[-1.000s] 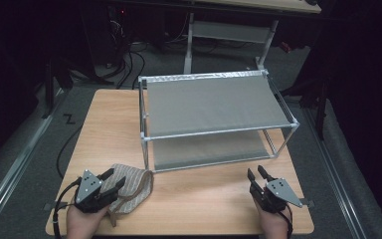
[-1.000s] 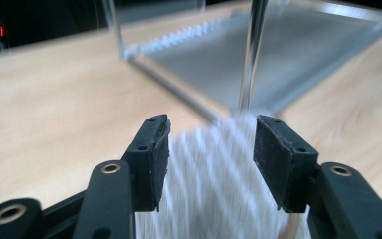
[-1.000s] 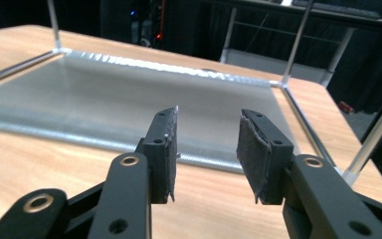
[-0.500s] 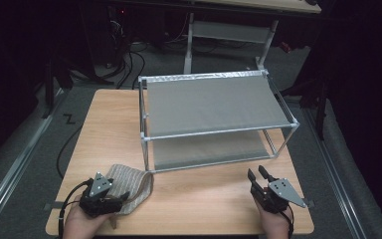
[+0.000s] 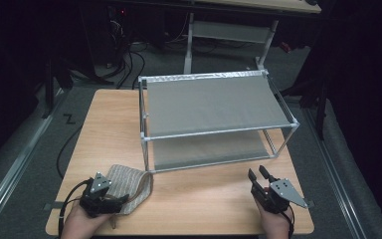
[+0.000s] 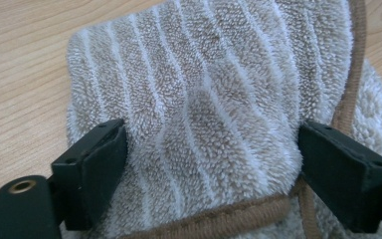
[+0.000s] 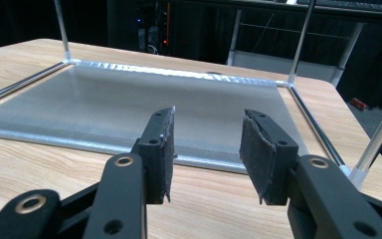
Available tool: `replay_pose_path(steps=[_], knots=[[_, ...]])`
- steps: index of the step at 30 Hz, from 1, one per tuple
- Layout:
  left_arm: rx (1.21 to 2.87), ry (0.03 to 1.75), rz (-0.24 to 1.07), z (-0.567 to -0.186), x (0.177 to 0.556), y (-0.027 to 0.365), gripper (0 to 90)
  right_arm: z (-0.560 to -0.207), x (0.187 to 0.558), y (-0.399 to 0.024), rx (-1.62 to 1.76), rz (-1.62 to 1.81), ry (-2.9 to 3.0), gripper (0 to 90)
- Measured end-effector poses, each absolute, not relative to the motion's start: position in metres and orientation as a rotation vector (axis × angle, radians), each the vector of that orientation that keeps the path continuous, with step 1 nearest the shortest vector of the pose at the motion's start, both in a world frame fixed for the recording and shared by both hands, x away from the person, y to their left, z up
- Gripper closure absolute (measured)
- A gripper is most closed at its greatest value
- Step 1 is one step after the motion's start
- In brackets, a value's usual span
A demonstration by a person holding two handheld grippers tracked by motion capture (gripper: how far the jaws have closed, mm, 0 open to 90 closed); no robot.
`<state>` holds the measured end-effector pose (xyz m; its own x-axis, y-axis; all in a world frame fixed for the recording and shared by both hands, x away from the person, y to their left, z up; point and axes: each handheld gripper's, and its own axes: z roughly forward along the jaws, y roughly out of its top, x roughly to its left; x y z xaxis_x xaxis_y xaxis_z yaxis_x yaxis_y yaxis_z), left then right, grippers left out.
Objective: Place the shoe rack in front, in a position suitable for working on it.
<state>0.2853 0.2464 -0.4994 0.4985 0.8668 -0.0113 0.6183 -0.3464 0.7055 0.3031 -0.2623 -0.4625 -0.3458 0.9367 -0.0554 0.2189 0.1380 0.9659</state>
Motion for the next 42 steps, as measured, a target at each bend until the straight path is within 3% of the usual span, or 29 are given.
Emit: replay_pose_path(steps=[7,9,13,20,30,34,42], knots=[[2.113,1.130,0.504,-0.498,0.279,0.243,42.3,-0.461,0.303,-0.267,1.145,1.267,1.674,57.1],[2.120,1.082,0.510,-0.498,0.276,0.241,58.8,-0.462,0.304,-0.268,1.156,1.279,1.673,57.1],[2.132,1.058,0.531,-0.497,0.275,0.238,67.9,-0.462,0.304,-0.269,1.164,1.281,1.672,57.0],[2.041,0.985,0.522,-0.489,0.271,0.244,70.3,-0.462,0.304,-0.269,1.160,1.288,1.664,57.0],[1.791,0.822,0.676,-0.447,0.247,0.246,70.3,-0.463,0.304,-0.269,1.170,1.279,1.661,57.1],[1.766,0.788,0.758,-0.433,0.250,0.238,70.2,-0.464,0.305,-0.269,1.172,1.284,1.665,57.1],[1.798,0.807,0.732,-0.427,0.274,0.225,70.0,-0.463,0.304,-0.268,1.170,1.285,1.667,57.1]])
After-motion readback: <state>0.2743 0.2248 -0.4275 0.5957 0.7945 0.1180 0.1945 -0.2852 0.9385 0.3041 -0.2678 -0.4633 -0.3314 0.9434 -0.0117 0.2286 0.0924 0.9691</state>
